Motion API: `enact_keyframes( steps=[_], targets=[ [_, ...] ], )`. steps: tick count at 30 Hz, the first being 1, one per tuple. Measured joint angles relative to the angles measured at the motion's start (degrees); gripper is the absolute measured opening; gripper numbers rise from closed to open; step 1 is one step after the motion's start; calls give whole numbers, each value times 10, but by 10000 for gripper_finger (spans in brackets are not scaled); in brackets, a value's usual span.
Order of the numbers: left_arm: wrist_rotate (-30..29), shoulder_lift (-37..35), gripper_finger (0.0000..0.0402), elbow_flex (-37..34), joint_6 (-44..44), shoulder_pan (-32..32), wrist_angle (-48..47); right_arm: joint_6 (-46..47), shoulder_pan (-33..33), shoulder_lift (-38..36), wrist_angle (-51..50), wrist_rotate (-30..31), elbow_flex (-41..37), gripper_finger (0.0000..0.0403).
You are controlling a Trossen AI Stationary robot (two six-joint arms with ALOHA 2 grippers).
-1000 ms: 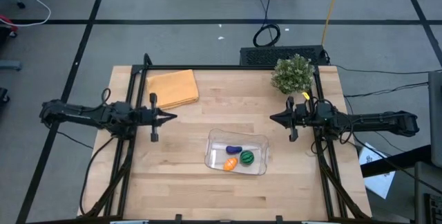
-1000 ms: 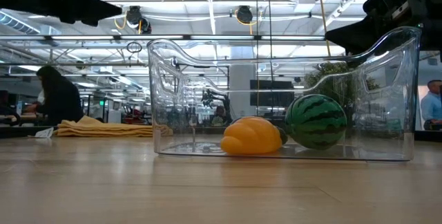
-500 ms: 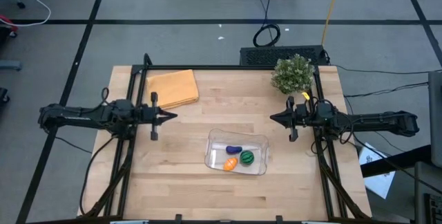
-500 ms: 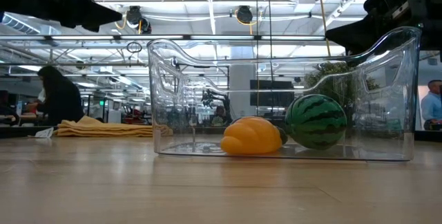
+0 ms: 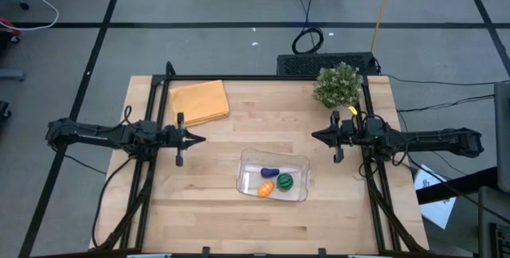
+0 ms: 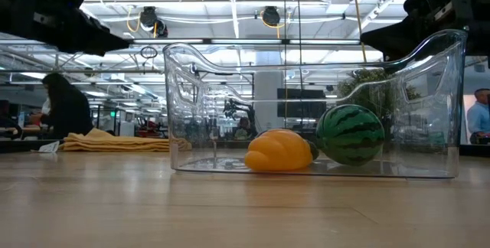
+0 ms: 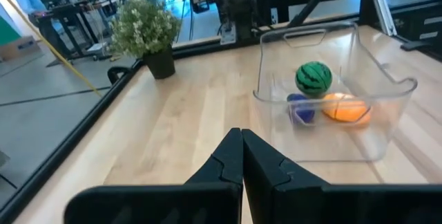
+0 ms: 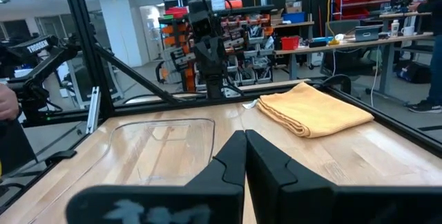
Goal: Pick and placing Produce into tupperware
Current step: Return to Home Position
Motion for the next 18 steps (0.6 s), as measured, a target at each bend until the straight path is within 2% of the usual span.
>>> enact_keyframes(
  steps=[18],
  targets=[
    [7,-65,0,-44,11,0,4,-1,0,0,-2,-2,0,0]
  ],
)
